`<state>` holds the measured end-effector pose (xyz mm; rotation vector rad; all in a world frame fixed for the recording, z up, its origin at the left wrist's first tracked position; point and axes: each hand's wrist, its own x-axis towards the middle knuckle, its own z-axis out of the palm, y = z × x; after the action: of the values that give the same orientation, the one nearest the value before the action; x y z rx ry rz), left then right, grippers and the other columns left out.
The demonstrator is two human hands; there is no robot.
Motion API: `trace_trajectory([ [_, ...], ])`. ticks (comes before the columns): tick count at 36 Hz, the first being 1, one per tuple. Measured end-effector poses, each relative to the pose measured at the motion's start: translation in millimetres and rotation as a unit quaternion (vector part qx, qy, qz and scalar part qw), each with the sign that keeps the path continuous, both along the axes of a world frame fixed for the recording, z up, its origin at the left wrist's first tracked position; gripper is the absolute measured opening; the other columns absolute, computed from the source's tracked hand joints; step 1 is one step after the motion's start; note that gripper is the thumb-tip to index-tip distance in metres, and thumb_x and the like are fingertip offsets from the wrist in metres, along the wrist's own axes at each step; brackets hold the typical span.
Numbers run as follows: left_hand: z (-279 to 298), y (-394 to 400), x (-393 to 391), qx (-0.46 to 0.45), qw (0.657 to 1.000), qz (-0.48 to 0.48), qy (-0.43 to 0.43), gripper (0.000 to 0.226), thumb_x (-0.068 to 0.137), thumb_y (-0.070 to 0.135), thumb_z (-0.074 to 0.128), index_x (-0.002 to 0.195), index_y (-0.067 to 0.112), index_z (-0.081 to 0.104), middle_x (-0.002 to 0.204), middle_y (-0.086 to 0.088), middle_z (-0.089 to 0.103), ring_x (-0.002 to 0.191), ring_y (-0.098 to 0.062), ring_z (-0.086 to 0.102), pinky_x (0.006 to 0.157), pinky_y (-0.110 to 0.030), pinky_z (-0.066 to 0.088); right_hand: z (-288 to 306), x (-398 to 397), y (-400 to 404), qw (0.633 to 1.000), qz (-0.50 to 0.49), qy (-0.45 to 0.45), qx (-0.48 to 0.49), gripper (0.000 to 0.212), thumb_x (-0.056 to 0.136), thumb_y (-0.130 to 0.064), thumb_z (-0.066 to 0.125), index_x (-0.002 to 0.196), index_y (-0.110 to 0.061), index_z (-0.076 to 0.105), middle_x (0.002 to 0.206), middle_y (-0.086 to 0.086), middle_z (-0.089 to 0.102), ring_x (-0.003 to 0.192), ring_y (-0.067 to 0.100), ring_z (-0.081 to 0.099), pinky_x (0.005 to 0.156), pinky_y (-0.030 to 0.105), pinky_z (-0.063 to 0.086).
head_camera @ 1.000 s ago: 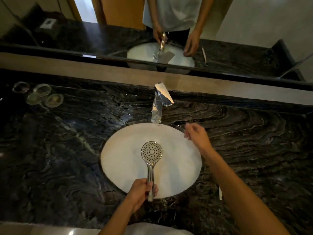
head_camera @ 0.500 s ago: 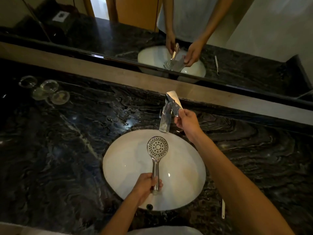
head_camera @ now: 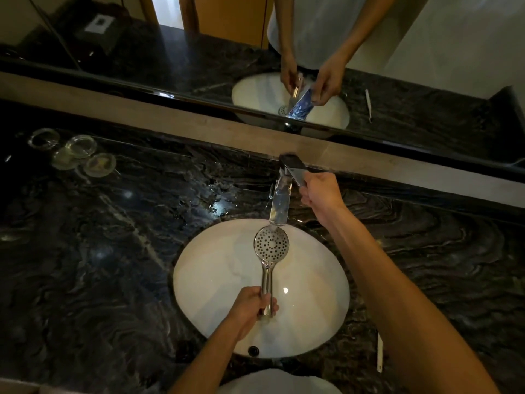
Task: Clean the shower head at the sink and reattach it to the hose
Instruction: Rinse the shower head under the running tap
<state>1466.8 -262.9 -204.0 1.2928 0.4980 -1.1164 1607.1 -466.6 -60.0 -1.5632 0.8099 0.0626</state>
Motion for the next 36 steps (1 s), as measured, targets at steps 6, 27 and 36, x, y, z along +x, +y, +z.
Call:
trace_trajectory([
  [6, -2, 0, -2, 0.004, 1.000, 0.000, 0.004, 0.013, 0.097, 0.000, 0.054, 0.093, -0.006, 0.065, 0.083, -0.018, 0.070, 0.080, -0.028, 0.069, 0.086, -0.046, 0.056, -4, -6, -3, 1.000, 0.020, -0.013, 0.016, 0.043, 0.106, -0.028, 0.042, 0.118, 0.010, 0.059, 0.061, -0.002, 0.042, 0.052, 0.009, 0.033, 0.051, 0.024, 0.028],
  [27, -3, 7, 3, -0.002, 1.000, -0.007, 0.001, 0.015, 0.099, 0.002, 0.052, 0.103, -0.006, 0.064, 0.086, -0.015, 0.070, 0.080, -0.024, 0.070, 0.079, -0.036, 0.058, -109, -107, 20, 0.988, 0.029, 0.148, 0.014, 0.034, 0.103, -0.038, 0.047, 0.106, -0.008, 0.064, 0.098, 0.013, 0.068, 0.082, 0.021, 0.061, 0.073, 0.034, 0.053],
  [36, -16, 9, 11, 0.001, 0.999, -0.005, -0.033, 0.017, 0.099, 0.005, 0.053, 0.107, -0.003, 0.066, 0.091, -0.017, 0.072, 0.086, -0.027, 0.071, 0.089, -0.045, 0.057, -143, -122, 43, 0.964, 0.108, 0.188, 0.155, 0.030, 0.088, -0.029, 0.073, 0.112, -0.010, 0.070, 0.111, 0.008, 0.074, 0.106, 0.026, 0.067, 0.090, 0.040, 0.052],
])
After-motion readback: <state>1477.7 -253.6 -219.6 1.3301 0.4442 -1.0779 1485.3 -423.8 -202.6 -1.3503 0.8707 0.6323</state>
